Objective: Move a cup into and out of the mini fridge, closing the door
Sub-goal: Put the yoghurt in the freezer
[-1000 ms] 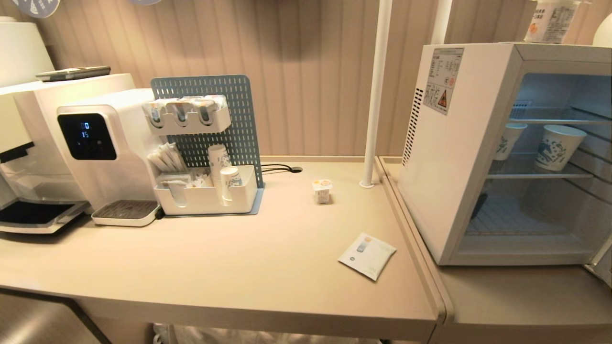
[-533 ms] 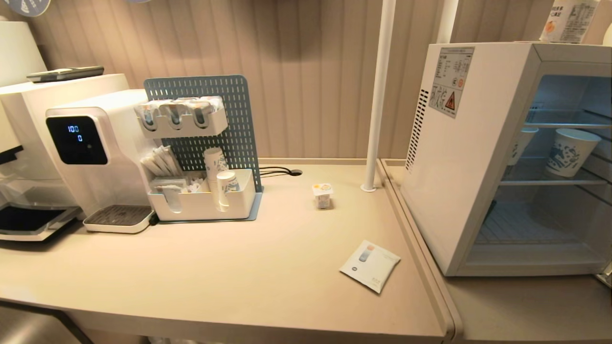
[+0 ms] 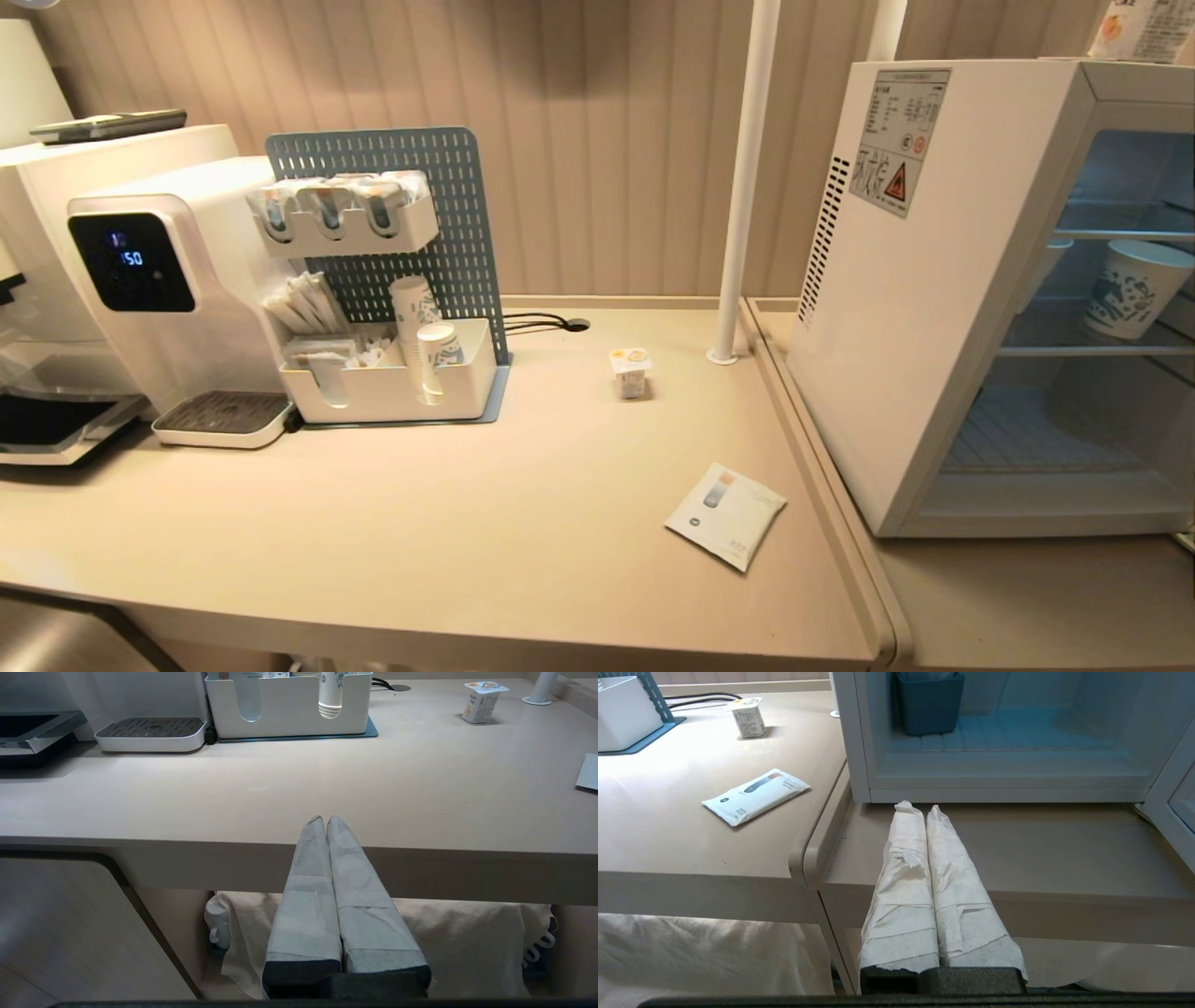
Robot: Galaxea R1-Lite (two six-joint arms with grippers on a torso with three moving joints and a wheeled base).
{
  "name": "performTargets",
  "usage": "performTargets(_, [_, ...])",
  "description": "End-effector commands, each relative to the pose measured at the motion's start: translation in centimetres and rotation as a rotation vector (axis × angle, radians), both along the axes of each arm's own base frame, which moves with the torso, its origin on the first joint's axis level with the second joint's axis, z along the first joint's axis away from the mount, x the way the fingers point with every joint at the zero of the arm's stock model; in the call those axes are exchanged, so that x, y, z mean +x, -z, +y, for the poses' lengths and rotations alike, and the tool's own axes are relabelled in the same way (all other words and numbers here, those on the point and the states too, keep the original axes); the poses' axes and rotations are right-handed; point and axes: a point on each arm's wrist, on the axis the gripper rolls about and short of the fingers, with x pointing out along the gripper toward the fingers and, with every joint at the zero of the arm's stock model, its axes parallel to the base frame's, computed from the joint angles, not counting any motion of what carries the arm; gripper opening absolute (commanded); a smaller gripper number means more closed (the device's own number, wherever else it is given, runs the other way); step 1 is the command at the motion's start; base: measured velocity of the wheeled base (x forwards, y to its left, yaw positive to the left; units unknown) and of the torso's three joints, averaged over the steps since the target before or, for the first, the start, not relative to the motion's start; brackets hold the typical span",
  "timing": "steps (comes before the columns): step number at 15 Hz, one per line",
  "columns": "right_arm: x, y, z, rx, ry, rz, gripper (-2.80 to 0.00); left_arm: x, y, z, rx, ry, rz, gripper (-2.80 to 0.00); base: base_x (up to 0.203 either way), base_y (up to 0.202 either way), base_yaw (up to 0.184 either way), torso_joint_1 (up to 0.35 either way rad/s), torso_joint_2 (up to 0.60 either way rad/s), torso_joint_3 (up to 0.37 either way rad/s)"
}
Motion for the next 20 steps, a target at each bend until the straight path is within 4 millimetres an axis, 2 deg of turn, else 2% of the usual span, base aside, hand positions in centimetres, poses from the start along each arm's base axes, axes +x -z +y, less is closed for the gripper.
performTargets(1, [0.0, 0.0, 0.0, 0.0, -0.002, 0.001, -2.8, 0.0, 0.0, 0.0, 0.0, 0.0, 0.002, -2.8, 0.0, 0.0, 0.0, 0.054, -0.05, 0.023])
performTargets(6, [0.0, 0.0, 0.0, 0.001, -0.001, 0.001, -2.8, 0.0, 0.0, 0.0, 0.0, 0.0, 0.002, -2.8, 0.0, 0.0, 0.0, 0.263, -0.18, 0.072])
performTargets(12, [0.0, -0.1, 0.0, 0.006, 0.001, -0.012, -2.8, 0.0, 0.0, 0.0, -0.021, -0.014, 0.001, -2.8, 0.0, 0.0, 0.0, 0.034, -0.02, 0.009])
performTargets(13, [-0.3, -1.2, 0.0, 0.022, 0.007, -0.052, -2.8, 0.0, 0.0, 0.0, -0.026, -0.016, 0.0, -2.8, 0.0, 0.0, 0.0, 0.0, 0.0, 0.0])
performTargets(14, [-0.8, -3.3, 0.0, 0.042, 0.015, -0.101, -2.8, 0.0, 0.0, 0.0, -0.027, -0.016, 0.0, -2.8, 0.0, 0.0, 0.0, 0.0, 0.0, 0.0])
performTargets(16, [-1.9, -10.0, -0.1, 0.071, 0.027, -0.189, -2.8, 0.0, 0.0, 0.0, -0.027, -0.016, 0.0, -2.8, 0.0, 0.0, 0.0, 0.0, 0.0, 0.0])
performTargets(17, [-1.2, -13.1, -0.1, 0.08, 0.032, -0.172, -2.8, 0.0, 0.0, 0.0, -0.027, -0.016, 0.0, -2.8, 0.0, 0.0, 0.0, 0.0, 0.0, 0.0])
performTargets(18, [0.7, -15.1, -0.1, 0.086, 0.037, -0.118, -2.8, 0.0, 0.0, 0.0, -0.027, -0.016, 0.002, -2.8, 0.0, 0.0, 0.0, 0.0, 0.0, 0.0])
performTargets(20, [5.6, -18.2, -0.1, 0.09, 0.046, -0.027, -2.8, 0.0, 0.0, 0.0, -0.027, -0.016, 0.0, -2.8, 0.0, 0.0, 0.0, 0.0, 0.0, 0.0])
